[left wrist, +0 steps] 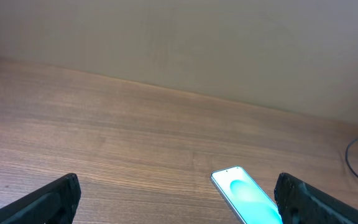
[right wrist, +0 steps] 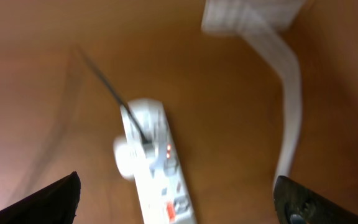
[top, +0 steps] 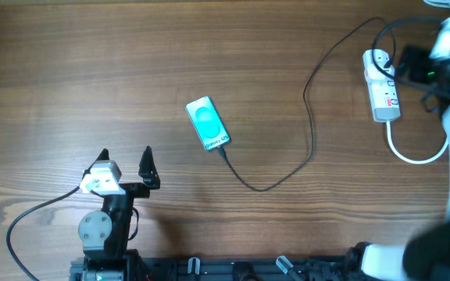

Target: Plug charger to phone and switch on socket

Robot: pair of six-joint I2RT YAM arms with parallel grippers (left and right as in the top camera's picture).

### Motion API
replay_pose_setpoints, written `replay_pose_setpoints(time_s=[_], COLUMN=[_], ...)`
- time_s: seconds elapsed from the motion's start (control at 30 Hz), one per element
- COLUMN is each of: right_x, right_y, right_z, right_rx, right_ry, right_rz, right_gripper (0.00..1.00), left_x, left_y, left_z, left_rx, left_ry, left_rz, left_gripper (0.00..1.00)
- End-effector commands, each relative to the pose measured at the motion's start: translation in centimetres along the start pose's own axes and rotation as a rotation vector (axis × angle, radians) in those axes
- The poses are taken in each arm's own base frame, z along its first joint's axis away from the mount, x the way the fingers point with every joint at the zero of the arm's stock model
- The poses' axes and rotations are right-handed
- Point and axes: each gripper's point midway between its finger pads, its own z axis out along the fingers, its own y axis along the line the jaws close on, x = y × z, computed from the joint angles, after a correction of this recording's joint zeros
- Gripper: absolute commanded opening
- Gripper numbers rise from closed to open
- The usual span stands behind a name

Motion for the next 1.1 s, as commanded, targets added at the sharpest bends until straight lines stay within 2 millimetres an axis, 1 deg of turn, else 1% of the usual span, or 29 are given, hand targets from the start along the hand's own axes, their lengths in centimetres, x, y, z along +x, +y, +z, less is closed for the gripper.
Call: replay_pose_setpoints(time_s=[0.0, 0.03, 0.07, 0.1, 0.13, 0.2, 0.23, 0.3, 0.33, 0.4, 0.43, 0.47, 0.53, 0.6, 0.63, 0.7, 0.8, 0.83, 0.93, 0.97, 1.0, 1.07], right_x=[-6.8, -7.5, -8.3, -8.7, -8.7, -8.2, -7.9, -7.1, -6.1, -4.7, -3.8, -2.3, 0.2, 2.3, 3.1, 3.4, 3.8, 4.2, 5.4, 5.7, 6.1, 7.4], right_y=[-0.2, -0.3, -0.3, -0.2, -0.1, 0.0, 0.1, 0.5, 0.4, 1.7, 2.5, 3.4, 3.9, 5.7, 6.9, 7.9, 8.0, 8.0, 7.7, 7.8, 7.9, 8.3], right_z=[-13.2, -15.7, -19.7, -24.7, -28.7, -33.8, -35.2, -36.3, -36.9, -36.7, -36.0, -34.7, -32.2, -29.8, -29.1, -28.9, -30.2, -30.9, -32.2, -32.3, -32.3, -30.0], right_rx=[0.033, 0.039, 0.049, 0.061, 0.07, 0.082, 0.084, 0.071, 0.101, 0.04, -0.001, -0.042, -0.058, -0.163, -0.222, -0.27, -0.273, -0.275, -0.259, -0.261, -0.262, -0.267], right_ry=[-0.33, -0.388, -0.476, -0.588, -0.675, -0.788, -0.818, -0.831, -0.829, -0.817, -0.808, -0.785, -0.749, -0.744, -0.763, -0.858, -1.092, -1.179, -1.38, -1.423, -1.455, -1.443], right_rz=[-0.019, -0.019, -0.021, -0.023, -0.025, -0.027, -0.028, -0.033, -0.067, -0.101, -0.112, -0.123, -0.118, -0.077, -0.097, -0.114, -0.111, -0.111, -0.098, -0.101, -0.101, -0.102], right_gripper=[1.0, 1.0, 1.0, 1.0, 1.0, 1.0, 1.0, 1.0, 1.0, 1.0, 1.0, 1.0, 1.0, 1.0, 1.0, 1.0, 1.0, 1.0, 1.0, 1.0, 1.0, 1.0], left_x=[0.2, 0.1, 0.2, 0.1, 0.2, 0.2, 0.2, 0.2, 0.1, 0.1, 0.2, 0.1, 0.2, 0.2, 0.2, 0.2, 0.1, 0.1, 0.2, 0.1, 0.1, 0.2], left_y=[0.1, 0.0, 0.1, 0.0, 0.1, 0.1, 0.1, 0.1, 0.0, 0.0, 0.1, 0.0, 0.1, 0.1, 0.1, 0.1, 0.0, 0.0, 0.1, 0.0, 0.0, 0.1], left_z=[0.0, 0.0, 0.0, 0.0, 0.0, 0.0, 0.0, 0.0, 0.0, 0.0, 0.0, 0.0, 0.0, 0.0, 0.0, 0.0, 0.0, 0.0, 0.0, 0.0, 0.0, 0.0], left_rx=[-0.003, -0.003, -0.003, -0.003, -0.003, -0.003, -0.003, -0.003, -0.003, -0.003, -0.003, -0.003, -0.003, -0.003, -0.003, -0.003, -0.003, -0.003, -0.003, -0.003, -0.003, -0.003], left_ry=[0.001, 0.001, 0.001, 0.001, 0.001, 0.001, 0.001, 0.001, 0.001, 0.001, 0.001, 0.001, 0.001, 0.001, 0.001, 0.001, 0.001, 0.001, 0.001, 0.001, 0.001, 0.001], left_rz=[0.019, 0.019, 0.019, 0.019, 0.019, 0.019, 0.019, 0.019, 0.019, 0.019, 0.019, 0.019, 0.019, 0.019, 0.019, 0.019, 0.019, 0.019, 0.019, 0.019, 0.019, 0.019], left_gripper=[1.0, 1.0, 1.0, 1.0, 1.0, 1.0, 1.0, 1.0, 1.0, 1.0, 1.0, 1.0, 1.0, 1.0, 1.0, 1.0, 1.0, 1.0, 1.0, 1.0, 1.0, 1.0])
